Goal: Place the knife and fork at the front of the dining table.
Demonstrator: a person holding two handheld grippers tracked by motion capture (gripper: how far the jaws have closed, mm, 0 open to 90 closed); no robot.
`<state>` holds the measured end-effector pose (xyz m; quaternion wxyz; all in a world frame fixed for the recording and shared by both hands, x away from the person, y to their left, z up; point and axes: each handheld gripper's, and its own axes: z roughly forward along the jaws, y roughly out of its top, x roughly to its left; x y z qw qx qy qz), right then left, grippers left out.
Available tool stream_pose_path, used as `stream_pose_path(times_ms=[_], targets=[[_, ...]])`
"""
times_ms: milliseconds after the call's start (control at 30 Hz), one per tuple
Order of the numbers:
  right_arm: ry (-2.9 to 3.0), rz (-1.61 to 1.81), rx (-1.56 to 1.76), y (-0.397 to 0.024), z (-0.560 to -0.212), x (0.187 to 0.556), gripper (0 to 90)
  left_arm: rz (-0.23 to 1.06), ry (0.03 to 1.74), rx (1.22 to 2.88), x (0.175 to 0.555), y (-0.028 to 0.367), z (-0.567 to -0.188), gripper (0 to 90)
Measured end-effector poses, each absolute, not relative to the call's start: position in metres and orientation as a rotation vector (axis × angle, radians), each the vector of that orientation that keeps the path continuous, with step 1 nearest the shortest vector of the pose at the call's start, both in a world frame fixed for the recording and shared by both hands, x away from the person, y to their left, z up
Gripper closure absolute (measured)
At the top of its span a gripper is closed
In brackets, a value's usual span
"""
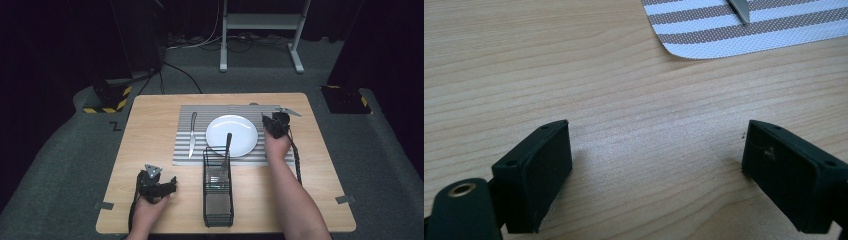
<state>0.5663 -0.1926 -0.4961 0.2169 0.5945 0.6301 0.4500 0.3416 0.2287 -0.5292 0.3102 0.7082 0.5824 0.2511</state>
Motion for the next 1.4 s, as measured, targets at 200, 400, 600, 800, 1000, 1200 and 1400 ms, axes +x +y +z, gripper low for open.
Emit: stream_pose_path(times_ms=[200,400,600,800,1000,1200,1400], targets=[[1.767,1.232,1.671,-0.192,-0.496,0.570,88.5,0.663,1.538,1.871,0.342,0.229,-0.529,12.5],[1.773,1.213,1.665,-0.189,-0.494,0.572,88.1,0.663,1.538,1.871,0.342,0.229,-0.529,12.5],[1.767,1.205,1.671,-0.190,-0.491,0.572,83.6,0.663,1.538,1.871,0.342,0.229,-0.529,12.4],[1.774,1.184,1.652,-0.190,-0.488,0.569,83.8,0.663,1.538,1.871,0.342,0.229,-0.529,12.4],[1.786,1.182,1.612,-0.197,-0.485,0.556,83.1,0.663,1.538,1.871,0.342,0.229,-0.529,12.4],[1.802,1.173,1.540,-0.205,-0.480,0.530,76.3,0.663,1.538,1.871,0.342,0.229,-0.529,12.4],[1.820,1.200,1.441,-0.208,-0.476,0.491,72.9,0.663,1.538,1.871,0.342,0.229,-0.529,12.5]])
